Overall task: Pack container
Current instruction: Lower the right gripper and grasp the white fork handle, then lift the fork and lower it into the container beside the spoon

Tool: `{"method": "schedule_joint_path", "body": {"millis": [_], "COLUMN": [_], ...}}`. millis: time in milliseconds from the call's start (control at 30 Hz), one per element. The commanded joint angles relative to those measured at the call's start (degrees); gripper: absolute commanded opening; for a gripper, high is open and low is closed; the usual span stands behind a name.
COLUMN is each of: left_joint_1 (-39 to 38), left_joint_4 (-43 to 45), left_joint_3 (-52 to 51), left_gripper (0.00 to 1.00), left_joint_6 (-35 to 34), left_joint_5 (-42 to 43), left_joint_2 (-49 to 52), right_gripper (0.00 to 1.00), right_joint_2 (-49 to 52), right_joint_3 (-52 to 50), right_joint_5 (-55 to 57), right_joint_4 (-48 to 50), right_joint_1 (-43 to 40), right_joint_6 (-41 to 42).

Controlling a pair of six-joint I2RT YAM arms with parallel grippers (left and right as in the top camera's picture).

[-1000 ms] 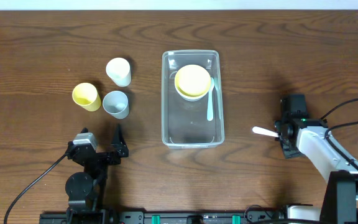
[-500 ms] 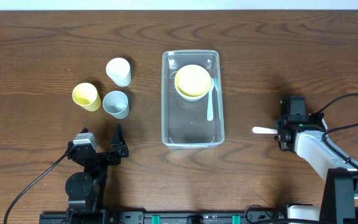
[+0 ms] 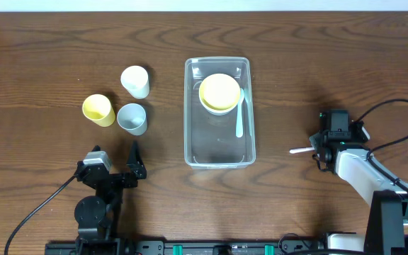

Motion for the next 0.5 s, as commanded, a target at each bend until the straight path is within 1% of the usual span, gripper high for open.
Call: {"method": "schedule_joint_path", "body": {"millis": [0, 100, 233, 333, 467], "left_joint_1": [0.1, 0.1, 0.1, 0.1, 0.1], "left_joint_4": [-0.8, -0.8, -0.8, -0.8, -0.8], "left_joint_3": [-1.6, -1.6, -1.6, -1.6, -1.6], "left_gripper": [0.98, 0.98, 0.98, 0.98, 0.98], "left_joint_6": [0.9, 0.9, 0.9, 0.9, 0.9], "left_joint_5": [0.4, 0.4, 0.4, 0.4, 0.4], "left_joint_2": [-0.3, -0.3, -0.3, -0.3, -0.3], "right_gripper": [0.12, 0.09, 0.01, 0.01, 0.01], "right_joint_2": [0.5, 0.5, 0.5, 0.3, -1.0], "right_joint_3": [-0.4, -0.4, -0.4, -0.4, -0.2], "right_joint_5": [0.0, -0.2, -1.8, -5.8, -15.1], "right_joint_4": [0.6, 1.1, 2.9, 6.1, 12.2], "right_joint_1": [-0.4, -0.4, -0.4, -0.4, -0.4], "right_joint_6": [-3.5, -4.7, -7.5, -11.1, -17.0]}}
